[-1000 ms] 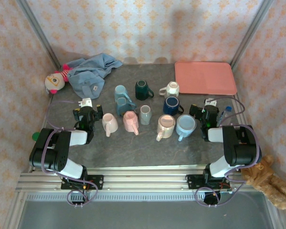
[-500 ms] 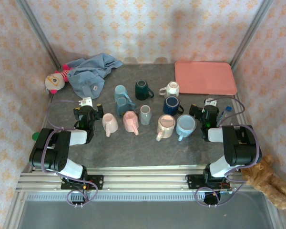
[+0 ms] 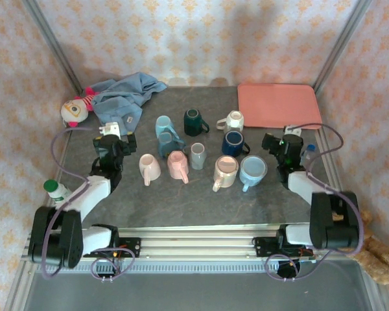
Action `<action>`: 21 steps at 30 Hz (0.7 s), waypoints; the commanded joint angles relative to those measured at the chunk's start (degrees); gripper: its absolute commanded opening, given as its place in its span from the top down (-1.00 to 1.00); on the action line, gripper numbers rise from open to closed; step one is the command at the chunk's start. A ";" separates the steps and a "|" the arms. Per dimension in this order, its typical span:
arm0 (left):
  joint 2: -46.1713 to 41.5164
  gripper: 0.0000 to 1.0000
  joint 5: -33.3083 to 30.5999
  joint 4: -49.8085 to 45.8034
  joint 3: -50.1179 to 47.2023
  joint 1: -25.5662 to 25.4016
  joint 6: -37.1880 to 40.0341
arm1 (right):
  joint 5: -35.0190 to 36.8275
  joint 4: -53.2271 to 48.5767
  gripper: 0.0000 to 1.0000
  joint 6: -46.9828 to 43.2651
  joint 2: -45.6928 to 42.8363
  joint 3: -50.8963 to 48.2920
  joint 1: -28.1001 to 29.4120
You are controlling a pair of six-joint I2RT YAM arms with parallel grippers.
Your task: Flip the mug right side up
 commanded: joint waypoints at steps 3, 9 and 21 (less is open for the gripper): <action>-10.76 -0.98 5.51 -23.45 6.98 -0.36 -4.17 | -5.51 -27.58 -0.75 7.32 -11.19 10.15 -0.01; -12.07 -0.96 20.93 -45.58 21.36 -0.43 -8.31 | -24.08 -44.68 -0.56 8.07 -17.17 19.95 1.96; -9.61 -0.92 41.46 -53.83 25.65 -3.75 -8.01 | -21.22 -74.20 -0.57 5.55 -15.96 33.23 5.31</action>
